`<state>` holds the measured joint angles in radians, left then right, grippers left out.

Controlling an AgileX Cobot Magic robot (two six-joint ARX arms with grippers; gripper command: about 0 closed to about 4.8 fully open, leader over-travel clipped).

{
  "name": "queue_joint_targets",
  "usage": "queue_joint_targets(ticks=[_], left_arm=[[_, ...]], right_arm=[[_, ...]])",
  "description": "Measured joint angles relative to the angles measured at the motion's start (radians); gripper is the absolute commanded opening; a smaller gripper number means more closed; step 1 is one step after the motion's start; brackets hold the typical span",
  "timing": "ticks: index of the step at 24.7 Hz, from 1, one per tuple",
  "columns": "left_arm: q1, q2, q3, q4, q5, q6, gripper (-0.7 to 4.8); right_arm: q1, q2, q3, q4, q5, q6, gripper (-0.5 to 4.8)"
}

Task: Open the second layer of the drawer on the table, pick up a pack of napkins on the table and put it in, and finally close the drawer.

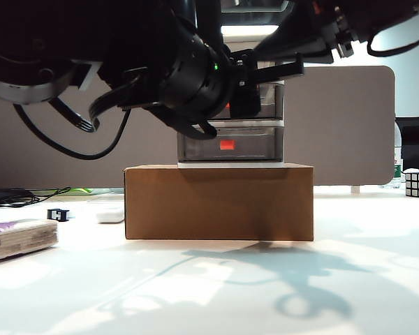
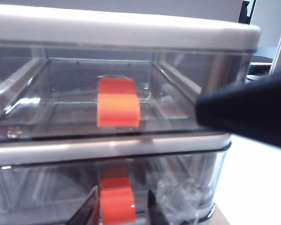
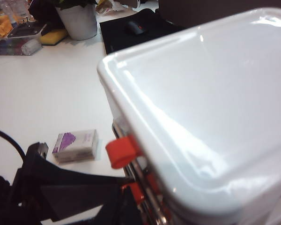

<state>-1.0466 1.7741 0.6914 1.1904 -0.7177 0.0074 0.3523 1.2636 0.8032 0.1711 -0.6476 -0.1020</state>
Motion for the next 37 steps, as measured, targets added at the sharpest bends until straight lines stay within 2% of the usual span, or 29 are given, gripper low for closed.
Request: queue_joint_targets(ticks=[13,17,23,28,37], left_arm=[[0.000,0.000,0.000,0.000,0.000,0.000,1.00],[0.000,0.000,0.000,0.000,-0.002,0.000,-0.07],[0.001,0.000,0.000,-0.005,-0.002,-0.001,-0.06],[-0.005,0.000,0.000,-0.005,-0.006,-0.043,-0.06],[-0.097,-0.022,-0.021,-0.006,-0.099,-0.045,-0.06]], right_arm=[[0.000,0.012,0.018,0.013,0.000,0.000,-0.05],[0.000,0.015,0.018,0.023,0.000,0.000,-0.05],[0.000,0.022,0.018,0.037,0.019,0.000,-0.05],[0.000,0.037,0.018,0.044,0.039,0.000,-0.05],[0.002,0.038,0.018,0.048,0.064,0.000,-0.05]])
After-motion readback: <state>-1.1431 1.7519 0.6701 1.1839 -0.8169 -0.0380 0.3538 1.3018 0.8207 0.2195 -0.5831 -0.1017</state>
